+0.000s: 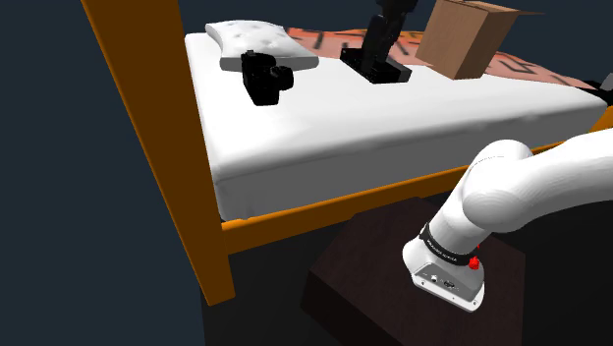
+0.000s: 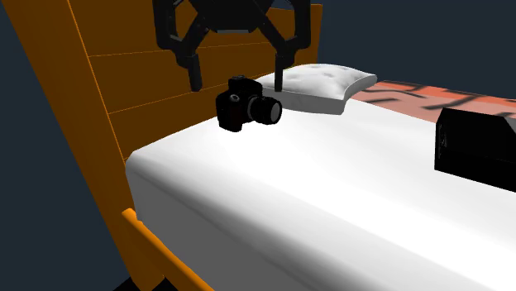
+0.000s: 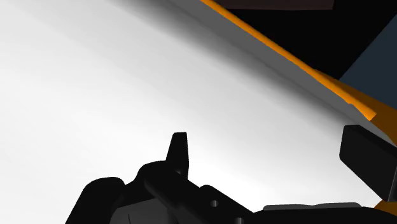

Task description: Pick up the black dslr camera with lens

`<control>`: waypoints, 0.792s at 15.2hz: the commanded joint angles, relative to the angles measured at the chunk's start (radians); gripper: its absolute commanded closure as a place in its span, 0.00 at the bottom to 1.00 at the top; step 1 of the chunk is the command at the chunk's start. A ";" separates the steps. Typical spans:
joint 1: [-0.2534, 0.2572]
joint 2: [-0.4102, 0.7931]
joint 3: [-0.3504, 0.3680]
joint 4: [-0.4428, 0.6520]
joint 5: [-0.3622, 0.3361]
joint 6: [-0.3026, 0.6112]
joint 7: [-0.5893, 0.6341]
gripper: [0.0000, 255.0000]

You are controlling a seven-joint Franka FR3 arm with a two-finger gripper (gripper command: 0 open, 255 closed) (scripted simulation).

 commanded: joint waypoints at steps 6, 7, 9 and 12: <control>0.052 0.122 -0.103 0.016 -0.026 0.158 -0.255 0.00; 0.063 0.151 -0.122 0.026 -0.026 0.187 -0.306 0.00; 0.087 0.212 -0.160 0.051 -0.020 0.241 -0.408 0.00; 0.126 0.311 -0.212 0.103 0.003 0.310 -0.564 0.00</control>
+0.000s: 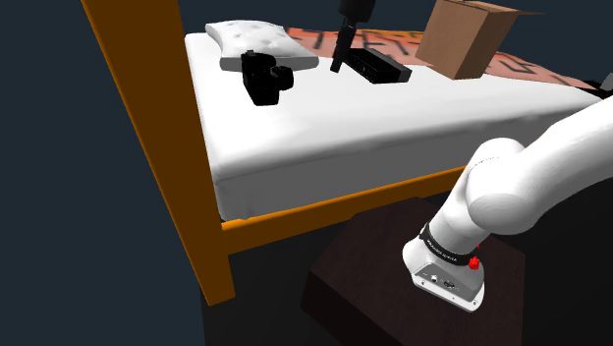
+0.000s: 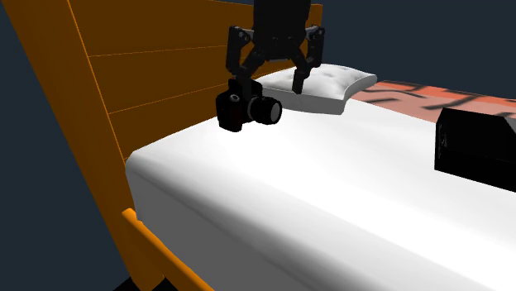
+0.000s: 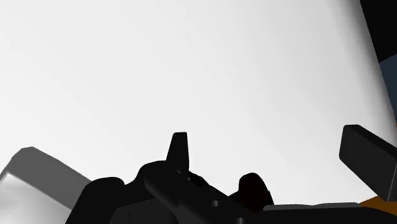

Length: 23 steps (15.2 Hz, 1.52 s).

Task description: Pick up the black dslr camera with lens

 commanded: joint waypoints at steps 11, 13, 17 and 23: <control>0.123 0.443 -0.132 0.347 0.230 0.129 -0.648 0.00; 0.123 0.472 -0.130 0.363 0.250 0.140 -0.689 0.00; 0.123 0.477 -0.129 0.316 0.259 0.191 -0.703 0.00; 0.123 0.483 -0.128 0.289 0.265 0.222 -0.713 1.00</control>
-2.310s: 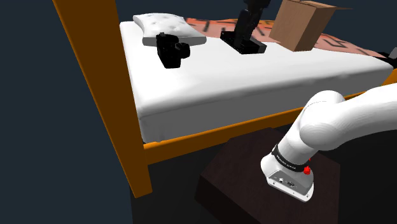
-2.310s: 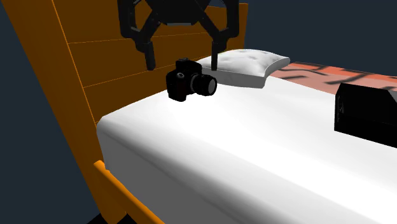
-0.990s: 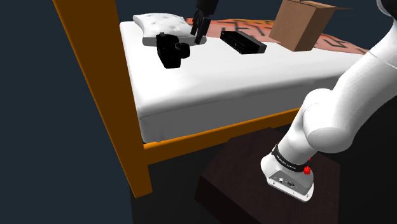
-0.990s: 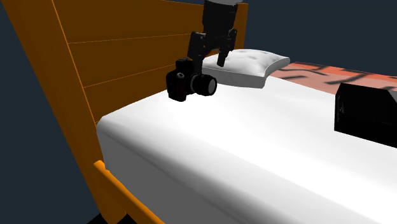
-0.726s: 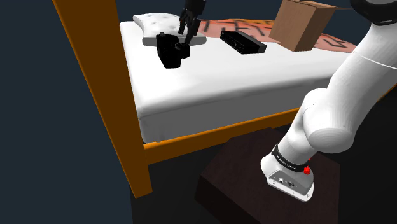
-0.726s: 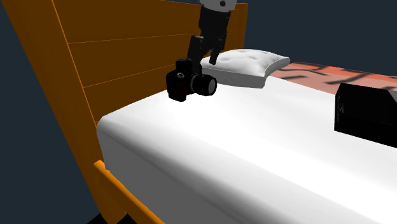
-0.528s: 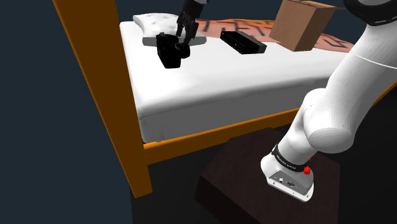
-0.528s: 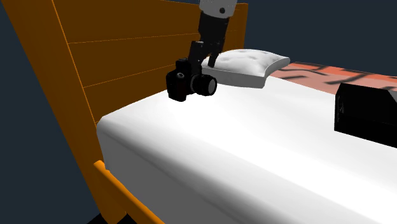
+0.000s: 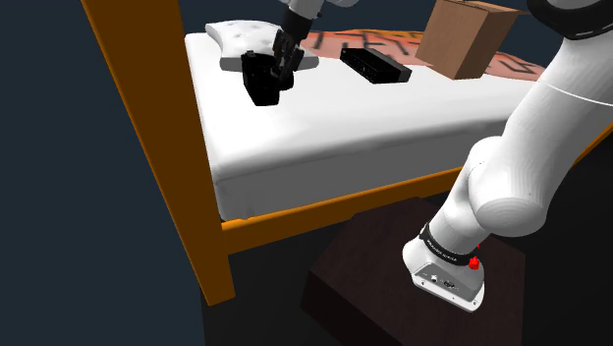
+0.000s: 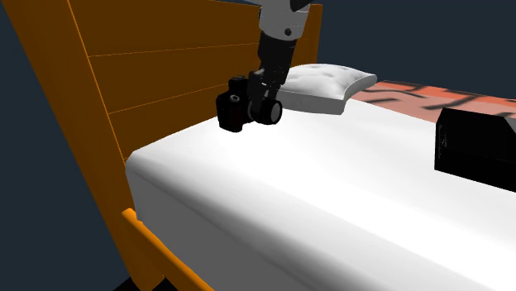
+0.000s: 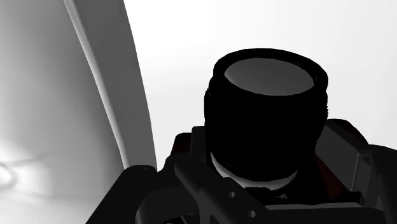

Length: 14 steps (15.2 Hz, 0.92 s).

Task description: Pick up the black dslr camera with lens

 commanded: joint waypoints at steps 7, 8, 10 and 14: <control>0.000 0.001 0.000 0.000 0.001 0.002 -0.001 1.00; 0.000 0.000 0.000 -0.002 0.000 0.002 0.000 1.00; 0.000 -0.005 0.000 0.019 -0.005 -0.023 0.007 1.00; -0.001 -0.011 -0.001 0.066 -0.014 -0.073 0.021 1.00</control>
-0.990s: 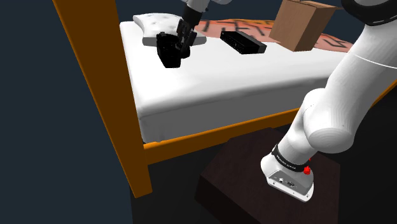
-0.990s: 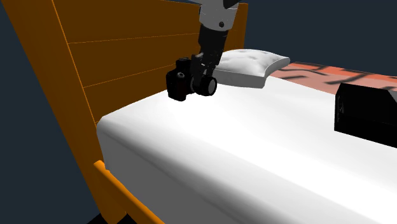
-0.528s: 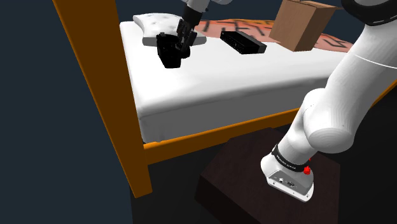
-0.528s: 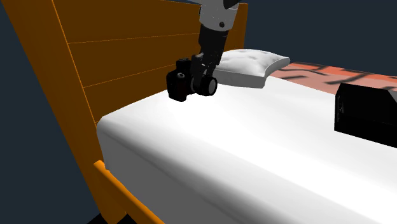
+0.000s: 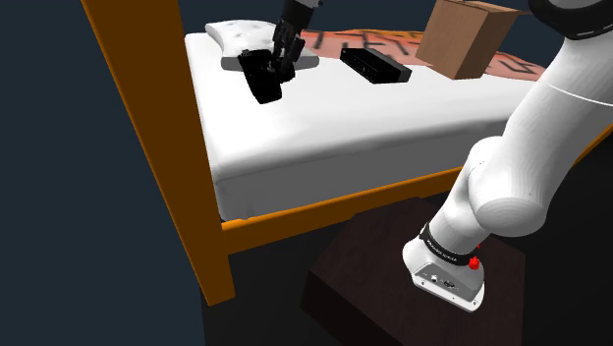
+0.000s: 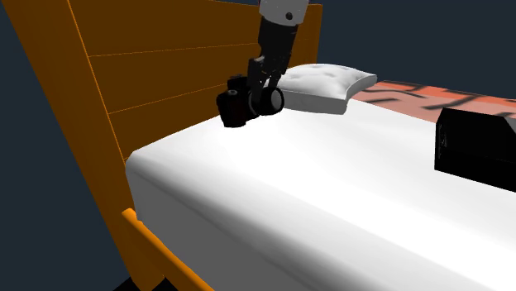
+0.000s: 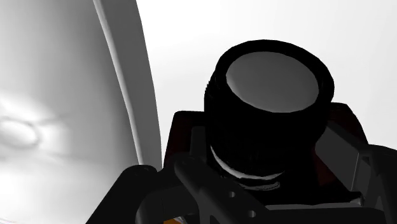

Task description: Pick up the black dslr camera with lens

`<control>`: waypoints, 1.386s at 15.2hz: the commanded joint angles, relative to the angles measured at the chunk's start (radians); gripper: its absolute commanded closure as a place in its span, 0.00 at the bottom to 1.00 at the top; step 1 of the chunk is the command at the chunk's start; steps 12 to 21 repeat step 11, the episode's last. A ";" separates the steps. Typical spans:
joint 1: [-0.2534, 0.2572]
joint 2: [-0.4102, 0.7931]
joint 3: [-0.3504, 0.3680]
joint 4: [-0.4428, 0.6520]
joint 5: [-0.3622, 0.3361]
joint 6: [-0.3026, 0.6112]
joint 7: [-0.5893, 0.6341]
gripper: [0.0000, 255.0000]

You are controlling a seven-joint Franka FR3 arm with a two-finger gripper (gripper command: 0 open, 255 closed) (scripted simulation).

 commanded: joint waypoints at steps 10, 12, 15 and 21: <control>-0.002 -0.006 -0.002 0.129 -0.016 -0.130 0.034 1.00; -0.002 -0.006 -0.002 0.129 -0.016 -0.130 0.034 1.00; -0.002 -0.006 -0.002 0.129 -0.016 -0.130 0.034 1.00; -0.002 -0.006 -0.002 0.129 -0.016 -0.130 0.034 1.00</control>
